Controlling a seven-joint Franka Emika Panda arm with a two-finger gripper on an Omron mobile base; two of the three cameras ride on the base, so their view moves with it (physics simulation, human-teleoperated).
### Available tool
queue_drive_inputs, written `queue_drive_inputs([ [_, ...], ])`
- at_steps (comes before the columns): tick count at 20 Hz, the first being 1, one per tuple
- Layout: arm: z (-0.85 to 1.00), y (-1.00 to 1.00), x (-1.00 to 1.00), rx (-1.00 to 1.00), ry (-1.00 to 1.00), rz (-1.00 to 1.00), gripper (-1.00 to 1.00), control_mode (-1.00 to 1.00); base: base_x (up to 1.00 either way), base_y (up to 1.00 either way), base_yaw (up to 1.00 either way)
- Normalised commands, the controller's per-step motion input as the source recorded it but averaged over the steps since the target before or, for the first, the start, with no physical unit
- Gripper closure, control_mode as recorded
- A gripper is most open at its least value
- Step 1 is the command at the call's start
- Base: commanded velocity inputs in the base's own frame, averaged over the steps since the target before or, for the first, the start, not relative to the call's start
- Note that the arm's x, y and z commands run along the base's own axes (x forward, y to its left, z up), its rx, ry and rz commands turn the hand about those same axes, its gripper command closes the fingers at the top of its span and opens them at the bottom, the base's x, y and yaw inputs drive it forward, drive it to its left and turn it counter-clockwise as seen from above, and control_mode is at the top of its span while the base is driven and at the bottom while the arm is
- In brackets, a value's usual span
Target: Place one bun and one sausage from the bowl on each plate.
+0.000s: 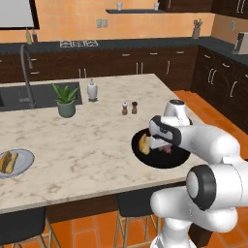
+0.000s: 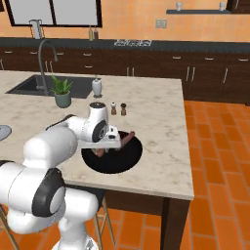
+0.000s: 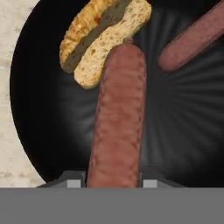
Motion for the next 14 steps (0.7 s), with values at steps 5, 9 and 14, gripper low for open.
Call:
queue_drive_inputs([
  [5, 1.00, 0.07, -0.83, 0.00, -0.33, -0.02, 1.00, -1.00, 0.00, 0.00, 0.00],
  [9, 0.98, 0.26, -1.00, 0.00, -0.32, -0.06, 1.00, -1.00, 0.00, 0.00, 0.00],
  [14, 0.64, 0.22, -0.81, 0.00, 0.01, -0.27, 1.00, -1.00, 0.00, 0.00, 0.00],
])
